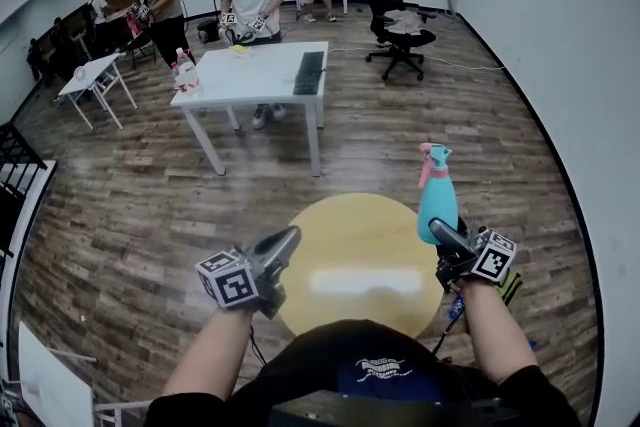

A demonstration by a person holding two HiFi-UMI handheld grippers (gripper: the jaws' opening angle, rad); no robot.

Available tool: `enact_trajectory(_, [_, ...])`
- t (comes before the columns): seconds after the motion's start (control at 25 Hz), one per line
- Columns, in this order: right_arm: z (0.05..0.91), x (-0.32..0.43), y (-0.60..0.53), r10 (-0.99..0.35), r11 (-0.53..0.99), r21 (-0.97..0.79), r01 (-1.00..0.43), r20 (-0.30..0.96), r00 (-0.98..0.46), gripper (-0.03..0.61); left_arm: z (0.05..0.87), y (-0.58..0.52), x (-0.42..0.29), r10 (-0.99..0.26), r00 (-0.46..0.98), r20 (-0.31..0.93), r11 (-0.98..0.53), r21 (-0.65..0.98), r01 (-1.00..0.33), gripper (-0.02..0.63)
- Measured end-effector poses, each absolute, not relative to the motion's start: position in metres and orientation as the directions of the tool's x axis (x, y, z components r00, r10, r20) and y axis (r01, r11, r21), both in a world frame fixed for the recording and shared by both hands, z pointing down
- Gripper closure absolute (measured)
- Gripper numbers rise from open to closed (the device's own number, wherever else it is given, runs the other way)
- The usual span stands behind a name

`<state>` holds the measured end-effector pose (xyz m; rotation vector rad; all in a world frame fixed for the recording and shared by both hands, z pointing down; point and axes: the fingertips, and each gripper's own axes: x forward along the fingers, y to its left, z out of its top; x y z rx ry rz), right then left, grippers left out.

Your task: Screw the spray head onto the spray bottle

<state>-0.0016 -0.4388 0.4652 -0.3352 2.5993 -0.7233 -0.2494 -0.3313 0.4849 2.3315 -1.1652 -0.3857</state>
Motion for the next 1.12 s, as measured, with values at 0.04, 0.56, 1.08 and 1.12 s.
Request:
enact_trajectory(0.04, [0.467,-0.003,-0.438,-0.33,0.834,-0.54,-0.111,-0.328,-0.885,0.147,0.486,-0.331,-0.248,-0.804,0.594,-0.028,-0.508,0.553,-0.661,0.612])
enact_trajectory(0.56, [0.476,-0.012,-0.427,-0.294,0.835,-0.542,-0.091,-0.302,-0.907,0.147,0.479,-0.33,-0.239,-0.788,0.615,-0.029,-0.523,0.558,-0.644,0.612])
enact_trajectory(1.08, [0.464,0.002,-0.439,-0.372,0.834,-0.526,-0.167,-0.313,-0.874,0.146,0.478,-0.328,-0.241,-0.791,0.611,-0.034,-0.524,0.552,-0.649,0.612])
enact_trajectory(1.12, [0.462,0.004,-0.439,-0.369,0.835,-0.526,-0.162,-0.317,-0.874,0.147,0.477,-0.329,-0.239,-0.792,0.609,-0.034,-0.523,0.552,-0.649,0.612])
